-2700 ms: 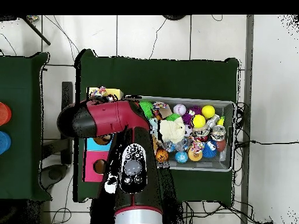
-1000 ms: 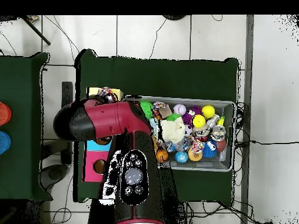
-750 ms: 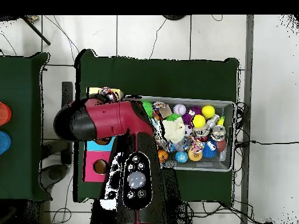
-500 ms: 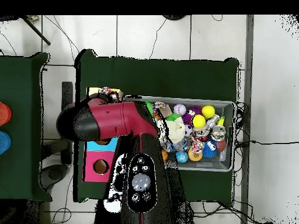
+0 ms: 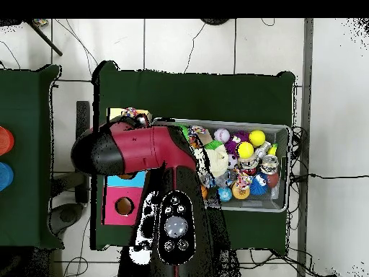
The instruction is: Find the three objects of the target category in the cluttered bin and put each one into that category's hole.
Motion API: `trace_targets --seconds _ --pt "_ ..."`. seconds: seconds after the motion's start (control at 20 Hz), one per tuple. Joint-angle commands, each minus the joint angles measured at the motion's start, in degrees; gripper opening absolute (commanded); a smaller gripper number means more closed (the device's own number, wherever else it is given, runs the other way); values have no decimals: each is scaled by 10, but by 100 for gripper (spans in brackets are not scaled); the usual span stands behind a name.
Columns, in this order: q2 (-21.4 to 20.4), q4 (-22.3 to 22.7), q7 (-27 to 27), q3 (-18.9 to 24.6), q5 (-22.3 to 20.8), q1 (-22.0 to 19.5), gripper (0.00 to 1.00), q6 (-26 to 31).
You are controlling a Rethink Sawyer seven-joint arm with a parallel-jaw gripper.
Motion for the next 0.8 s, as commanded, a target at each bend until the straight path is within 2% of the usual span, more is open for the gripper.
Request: trace_targets --seconds 0.05,0.8 --pt "16 42 24 44 -22 -15 100 6" --pt "19 32 10 56 -24 -13 100 17"
